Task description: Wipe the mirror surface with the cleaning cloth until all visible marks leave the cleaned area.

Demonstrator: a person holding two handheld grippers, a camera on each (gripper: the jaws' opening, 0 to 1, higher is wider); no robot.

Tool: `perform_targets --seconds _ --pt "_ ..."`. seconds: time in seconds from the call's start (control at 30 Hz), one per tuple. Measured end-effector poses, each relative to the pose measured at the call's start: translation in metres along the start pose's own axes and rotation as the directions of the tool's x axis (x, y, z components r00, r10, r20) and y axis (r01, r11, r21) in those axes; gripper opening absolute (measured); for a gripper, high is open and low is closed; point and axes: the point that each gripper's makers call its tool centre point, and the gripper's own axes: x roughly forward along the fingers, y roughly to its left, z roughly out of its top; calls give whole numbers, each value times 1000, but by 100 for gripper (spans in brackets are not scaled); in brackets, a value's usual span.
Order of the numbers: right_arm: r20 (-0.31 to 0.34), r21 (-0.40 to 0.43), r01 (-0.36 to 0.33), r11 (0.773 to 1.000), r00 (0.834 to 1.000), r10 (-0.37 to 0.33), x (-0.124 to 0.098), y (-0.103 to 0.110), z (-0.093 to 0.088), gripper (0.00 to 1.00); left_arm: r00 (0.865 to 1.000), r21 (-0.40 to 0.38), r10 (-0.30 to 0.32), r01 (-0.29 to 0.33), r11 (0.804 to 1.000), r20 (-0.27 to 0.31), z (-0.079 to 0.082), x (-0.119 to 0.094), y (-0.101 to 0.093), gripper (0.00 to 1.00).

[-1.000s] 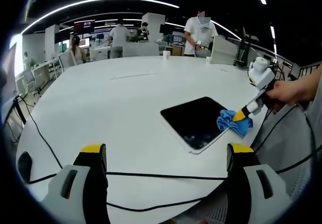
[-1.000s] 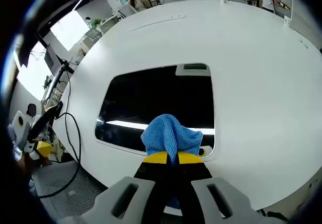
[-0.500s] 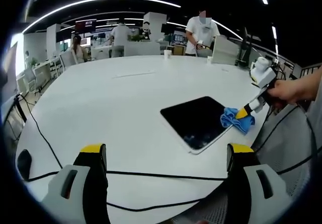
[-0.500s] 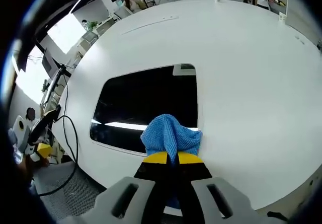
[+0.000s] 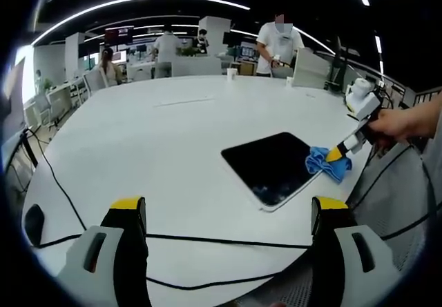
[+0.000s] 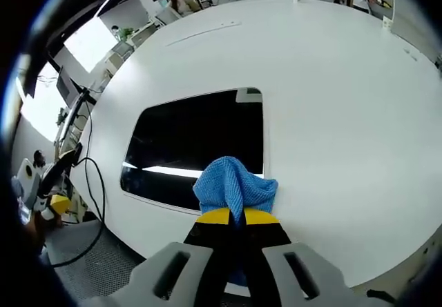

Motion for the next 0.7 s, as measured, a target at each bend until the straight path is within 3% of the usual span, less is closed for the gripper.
perform_targets --seconds 0.47,0.7 --pt "6 7 8 1000 1000 -8 1 -1 5 0 1000 26 -6 6 1000 -16 -1 1 1 99" --pt "14 -9 17 1000 1000 -17 5 -2 12 0 1000 39 -17 18 999 -9 6 1 -1 99"
